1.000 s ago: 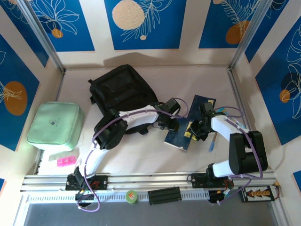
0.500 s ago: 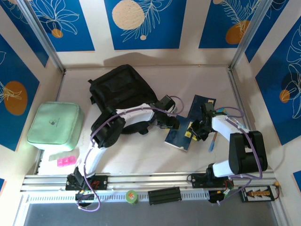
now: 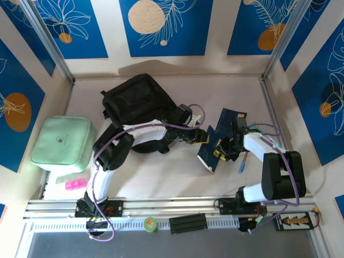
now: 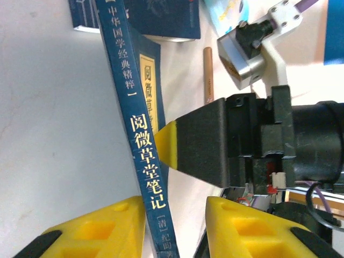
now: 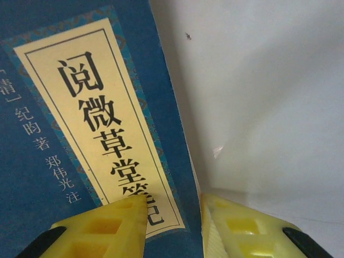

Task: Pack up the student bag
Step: Pick up the book from the middle-right of the table, then pass the book.

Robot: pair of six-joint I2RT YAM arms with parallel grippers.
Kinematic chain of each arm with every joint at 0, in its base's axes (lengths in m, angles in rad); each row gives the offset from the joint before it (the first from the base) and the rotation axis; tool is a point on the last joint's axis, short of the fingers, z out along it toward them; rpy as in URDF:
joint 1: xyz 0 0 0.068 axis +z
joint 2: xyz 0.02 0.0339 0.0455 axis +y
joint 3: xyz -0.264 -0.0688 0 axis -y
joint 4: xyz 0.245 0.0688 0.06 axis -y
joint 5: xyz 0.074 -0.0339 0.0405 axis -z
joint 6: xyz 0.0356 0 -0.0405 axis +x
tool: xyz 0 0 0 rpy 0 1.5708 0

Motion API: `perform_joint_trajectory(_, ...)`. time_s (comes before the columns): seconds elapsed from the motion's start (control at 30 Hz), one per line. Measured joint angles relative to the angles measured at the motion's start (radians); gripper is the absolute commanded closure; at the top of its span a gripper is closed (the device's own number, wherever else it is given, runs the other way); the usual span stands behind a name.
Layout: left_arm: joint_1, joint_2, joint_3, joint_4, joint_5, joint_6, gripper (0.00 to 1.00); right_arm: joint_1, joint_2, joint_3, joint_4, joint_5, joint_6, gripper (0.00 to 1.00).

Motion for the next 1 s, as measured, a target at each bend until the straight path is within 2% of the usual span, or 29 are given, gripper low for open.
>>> perform_joint_trajectory(0.17,-0.002,0.0,0.034,-0.125,-0.032,0.053,0.71,0.0,0.0,-0.002,0.001,-0.003,0.0,0.68)
perform_joint_trajectory(0.27,-0.003,0.0,0.068,-0.178,-0.04,0.08,0.85,0.0,0.0,-0.002,0.001,-0.004,0.0,0.67)
perform_joint_trajectory(0.33,-0.005,0.0,0.085,-0.202,-0.054,0.098,0.99,0.0,-0.005,-0.002,0.002,-0.006,0.003,0.64)
perform_joint_trajectory(0.37,-0.004,0.0,0.092,-0.212,-0.063,0.103,1.0,-0.001,-0.011,-0.004,0.002,-0.007,0.003,0.62)
perform_joint_trajectory(0.57,0.01,-0.029,0.11,-0.266,-0.143,0.151,1.0,-0.01,-0.152,-0.018,0.045,-0.043,-0.028,0.44)
perform_joint_trajectory(0.73,0.064,-0.169,0.101,-0.29,-0.265,0.167,1.0,-0.019,-0.296,-0.017,0.142,-0.116,-0.033,0.29)
perform_joint_trajectory(0.87,0.142,-0.328,0.051,-0.235,-0.353,0.148,1.0,-0.019,-0.326,-0.023,0.304,-0.219,0.032,0.2)
perform_joint_trajectory(1.0,0.204,-0.454,-0.032,-0.122,-0.433,0.079,1.0,0.01,-0.308,-0.039,0.521,-0.32,0.169,0.15)
